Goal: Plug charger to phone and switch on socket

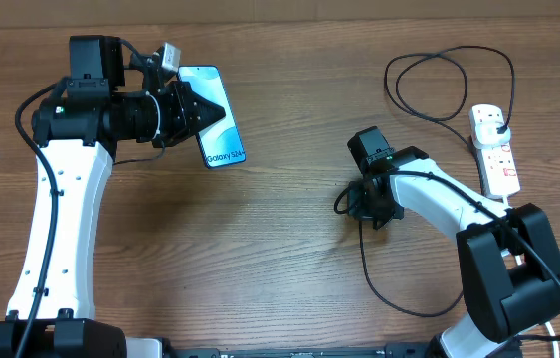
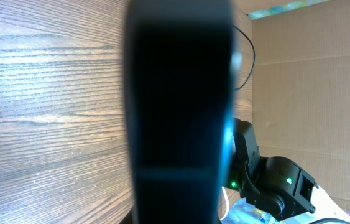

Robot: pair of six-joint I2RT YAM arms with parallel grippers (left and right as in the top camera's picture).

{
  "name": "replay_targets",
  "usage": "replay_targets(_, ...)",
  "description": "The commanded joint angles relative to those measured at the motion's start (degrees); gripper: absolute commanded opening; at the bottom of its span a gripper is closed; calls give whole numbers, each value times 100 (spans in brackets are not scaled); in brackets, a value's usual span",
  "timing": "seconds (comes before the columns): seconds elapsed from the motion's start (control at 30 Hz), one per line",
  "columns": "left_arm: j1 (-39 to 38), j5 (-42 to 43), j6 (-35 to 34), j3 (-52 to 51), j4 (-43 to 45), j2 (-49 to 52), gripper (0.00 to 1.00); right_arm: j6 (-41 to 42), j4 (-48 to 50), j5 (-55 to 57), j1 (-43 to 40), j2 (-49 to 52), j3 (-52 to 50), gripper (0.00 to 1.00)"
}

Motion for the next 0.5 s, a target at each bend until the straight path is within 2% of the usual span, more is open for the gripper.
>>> replay_targets(0.0,20,76,168,13,22,-210,4,7,39,-26,-9,11,-26,17)
replay_targets(0.07,20,76,166,13,22,-210,4,7,81,-26,-9,11,-26,14)
replay_targets(0.4,20,79,170,13,22,-210,4,9,83,-26,-9,11,-26,13)
replay_targets(0.47,20,79,170,13,22,-210,4,11,83,-26,-9,11,-26,9)
